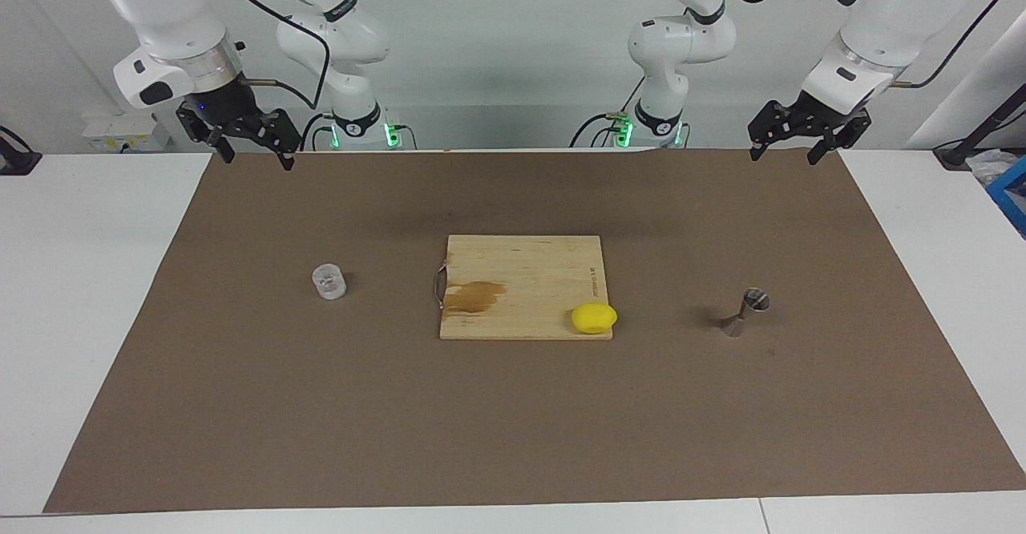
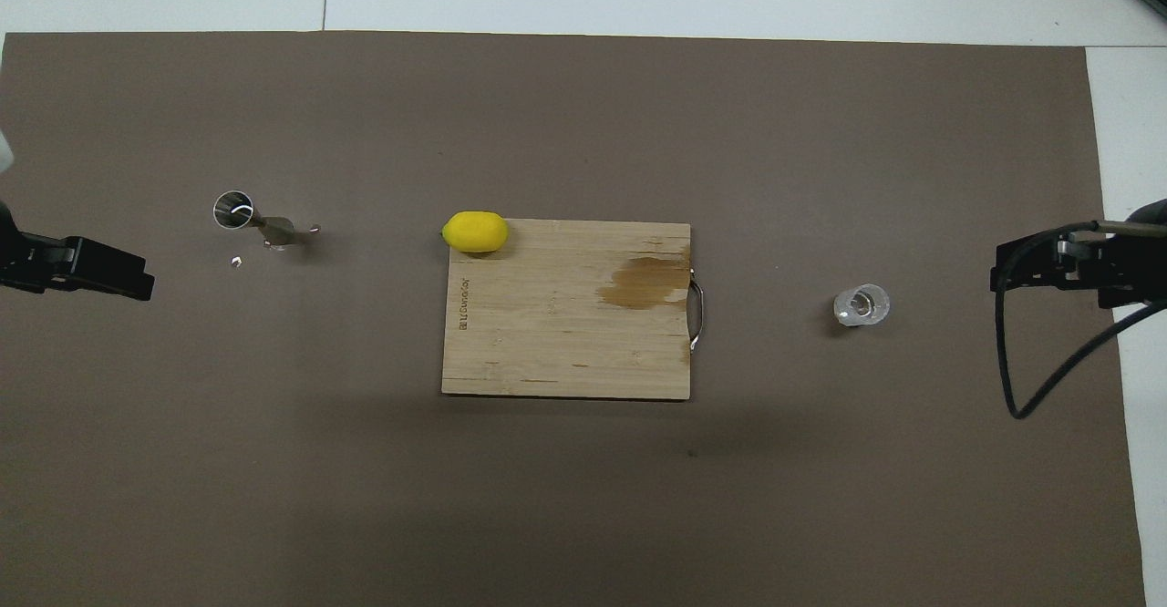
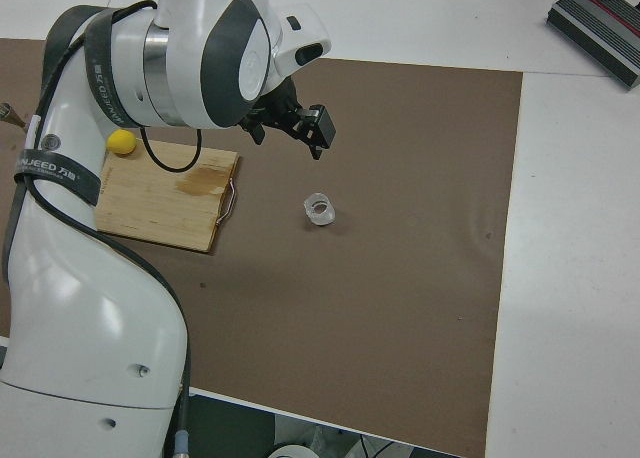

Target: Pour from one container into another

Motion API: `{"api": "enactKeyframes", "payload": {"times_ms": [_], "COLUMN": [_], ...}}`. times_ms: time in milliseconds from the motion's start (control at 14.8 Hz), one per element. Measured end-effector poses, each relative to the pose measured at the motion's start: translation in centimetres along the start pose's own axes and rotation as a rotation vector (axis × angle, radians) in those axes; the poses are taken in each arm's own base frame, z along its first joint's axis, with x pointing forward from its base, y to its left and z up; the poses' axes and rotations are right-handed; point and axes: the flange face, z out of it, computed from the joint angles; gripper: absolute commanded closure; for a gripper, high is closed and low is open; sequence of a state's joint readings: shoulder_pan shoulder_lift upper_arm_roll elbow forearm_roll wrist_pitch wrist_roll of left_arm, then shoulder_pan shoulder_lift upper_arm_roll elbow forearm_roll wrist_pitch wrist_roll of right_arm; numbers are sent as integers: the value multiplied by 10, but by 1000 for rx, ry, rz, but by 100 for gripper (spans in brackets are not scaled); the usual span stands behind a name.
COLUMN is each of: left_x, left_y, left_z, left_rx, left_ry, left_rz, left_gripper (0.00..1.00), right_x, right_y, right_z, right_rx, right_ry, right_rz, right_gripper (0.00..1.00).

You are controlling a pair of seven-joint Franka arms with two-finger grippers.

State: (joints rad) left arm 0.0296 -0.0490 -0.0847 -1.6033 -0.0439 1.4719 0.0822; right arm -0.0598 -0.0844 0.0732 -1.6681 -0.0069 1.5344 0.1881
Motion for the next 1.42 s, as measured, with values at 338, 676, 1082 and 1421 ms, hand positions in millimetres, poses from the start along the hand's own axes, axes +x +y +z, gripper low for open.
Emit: {"api": "enactKeyframes", "payload": {"times_ms": [338,676,1082,1421], "left_x": [0,1,6,18], "left_y": [1,8,16,9], "left_z": [0,0,3,39], "left_rx": [0,2,5,-41], "left_ry": [0,2,30,-35], "left_rz": [1,16,29,-44], "left_gripper": [0,0,0,0], "right_x": [0,0,0,0], "right_y": [0,0,0,0], "right_z": [0,0,0,0], "right_rx": [0,0,0,0], "right_ry": [0,0,0,0], "right_rz": [0,0,0,0], "right_gripper": [0,0,0,0]}}
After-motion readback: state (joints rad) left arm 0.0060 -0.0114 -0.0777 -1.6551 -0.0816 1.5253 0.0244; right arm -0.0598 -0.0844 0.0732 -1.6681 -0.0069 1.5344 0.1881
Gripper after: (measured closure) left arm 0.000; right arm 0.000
